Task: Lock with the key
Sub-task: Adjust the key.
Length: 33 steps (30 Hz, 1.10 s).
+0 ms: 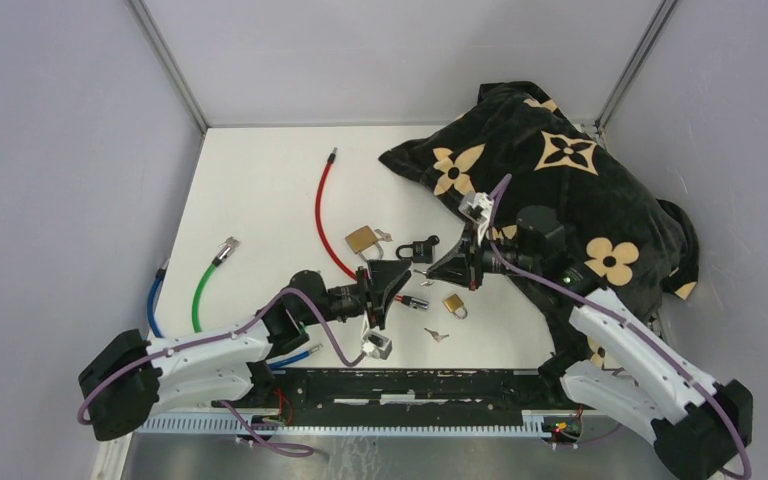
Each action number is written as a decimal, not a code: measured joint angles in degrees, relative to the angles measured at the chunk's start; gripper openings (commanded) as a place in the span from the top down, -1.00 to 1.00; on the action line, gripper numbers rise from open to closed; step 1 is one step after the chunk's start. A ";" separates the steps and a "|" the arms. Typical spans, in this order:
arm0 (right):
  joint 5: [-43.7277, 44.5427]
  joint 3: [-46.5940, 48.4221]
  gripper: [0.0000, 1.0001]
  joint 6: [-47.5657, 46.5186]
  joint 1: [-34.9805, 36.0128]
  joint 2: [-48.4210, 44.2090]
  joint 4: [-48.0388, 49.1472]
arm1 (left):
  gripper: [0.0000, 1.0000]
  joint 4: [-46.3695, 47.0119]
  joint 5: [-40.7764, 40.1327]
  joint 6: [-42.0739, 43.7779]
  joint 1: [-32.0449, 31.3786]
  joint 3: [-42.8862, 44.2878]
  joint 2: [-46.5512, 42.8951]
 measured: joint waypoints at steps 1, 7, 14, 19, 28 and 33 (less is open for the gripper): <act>1.70 -0.72 1.00 -2.75 0.00 -2.29 0.00 | 0.09 -4.02 0.00 -2.75 0.00 1.46 -1.29; 9.25 -11.80 1.00 -21.68 0.00 -23.61 10.10 | 0.04 -21.77 0.07 -24.68 0.04 12.22 -4.55; 11.15 -13.84 1.00 -54.51 0.00 -29.29 16.06 | 0.04 -25.99 -1.55 -37.90 0.04 11.32 -5.22; 13.53 -10.88 1.00 -78.64 0.61 -29.59 12.74 | 0.04 -25.81 -3.23 -39.23 0.04 10.54 -5.09; 15.85 -3.87 1.00 -106.68 3.85 -32.26 -0.09 | 0.05 -24.59 -4.07 -38.51 0.04 10.54 -1.18; 16.72 -3.58 1.00 -114.14 3.87 -33.57 -4.68 | 0.06 -23.54 -4.07 -36.46 0.04 10.60 -0.22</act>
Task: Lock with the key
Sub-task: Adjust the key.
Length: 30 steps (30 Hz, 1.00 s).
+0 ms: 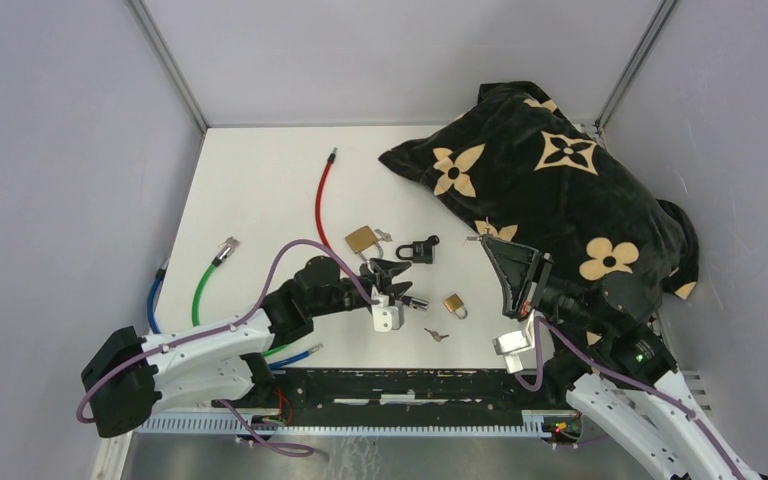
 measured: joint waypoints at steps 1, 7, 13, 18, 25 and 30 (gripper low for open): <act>0.11 0.13 1.00 -1.25 0.00 -0.09 -0.90 | 0.06 0.20 0.00 0.70 0.00 0.00 0.00; 0.37 1.51 1.00 -5.09 0.00 -0.33 -3.93 | 0.07 2.32 0.02 4.11 0.00 0.00 0.02; -0.35 1.55 1.00 -4.52 0.00 -0.31 -3.85 | 0.07 5.53 -0.50 -2.10 0.02 3.19 1.29; -1.60 -3.04 1.00 3.67 0.00 -0.46 2.93 | 0.01 2.71 2.78 -23.78 3.52 13.16 2.71; -1.55 -3.04 1.00 37.31 0.02 8.57 9.66 | -0.12 -5.09 9.01 -28.48 9.20 17.79 2.58; -1.16 12.02 1.00 60.89 0.00 21.73 1.68 | -0.15 -7.34 7.21 -12.83 8.94 16.70 -0.59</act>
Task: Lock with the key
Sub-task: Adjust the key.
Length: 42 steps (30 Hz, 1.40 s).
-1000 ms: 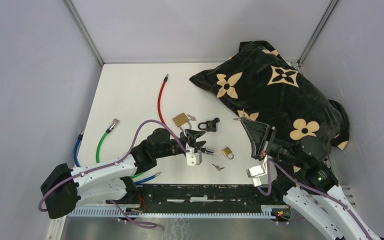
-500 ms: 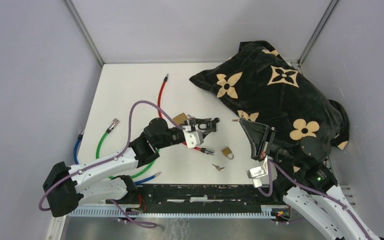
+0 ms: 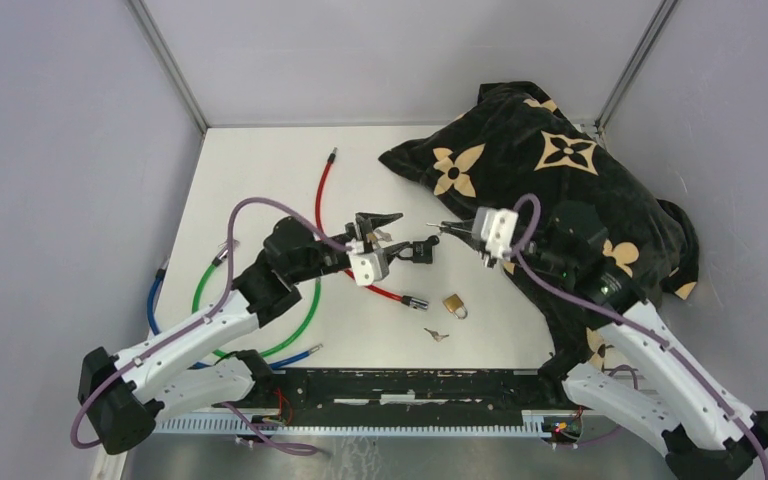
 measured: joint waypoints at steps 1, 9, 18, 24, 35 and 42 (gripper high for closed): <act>-0.07 2.64 1.00 3.65 0.00 2.47 -2.19 | -0.14 -0.26 -0.02 4.37 0.00 -0.74 -1.38; -6.19 7.89 1.00 31.10 -2.16 15.34 -10.49 | -0.11 9.42 1.42 45.57 -0.37 -17.99 -10.29; -12.57 0.22 1.00 54.51 -3.52 15.08 -1.36 | -0.13 26.99 2.45 69.66 -0.42 -24.63 -2.25; -12.92 -2.47 1.00 60.35 -3.52 14.78 3.21 | 0.02 33.42 3.89 74.62 -2.25 -24.61 2.67; -12.70 -2.86 1.00 63.08 -3.52 14.78 6.86 | 0.62 35.50 4.79 76.06 -3.74 -24.61 2.64; -12.83 -3.02 1.00 64.17 -3.52 14.95 8.85 | 0.94 35.45 4.57 76.04 -4.09 -24.61 2.64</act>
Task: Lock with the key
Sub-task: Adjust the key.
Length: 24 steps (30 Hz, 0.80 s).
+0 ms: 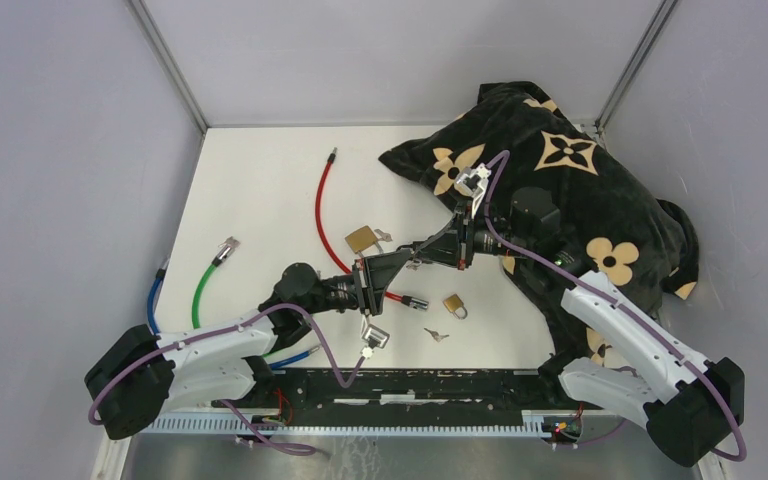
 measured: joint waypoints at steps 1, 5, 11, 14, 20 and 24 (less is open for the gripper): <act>-0.02 -0.07 1.00 0.15 0.00 0.00 0.20 | 0.96 0.00 -0.09 0.00 -0.02 0.00 0.00; -0.15 -0.52 1.00 0.68 -0.02 0.00 0.66 | 0.97 -0.46 -0.33 -0.11 -0.13 0.00 -0.04; -0.52 -1.73 0.55 0.90 -0.02 0.00 1.07 | 0.96 -4.20 -2.36 -1.33 -1.20 0.07 -1.60; -0.68 -2.08 0.08 -0.04 0.00 0.00 1.01 | 0.96 -8.17 -4.31 -2.56 -2.03 0.76 -3.08; 0.46 -1.62 -0.22 -9.88 -0.02 -1.27 -4.09 | 0.97 -22.10 -7.98 -6.32 -3.08 5.77 -7.21; 5.20 -0.42 -0.29 -20.87 -0.02 -4.04 -9.42 | 0.96 -38.16 -10.84 -19.30 -3.85 14.78 -7.26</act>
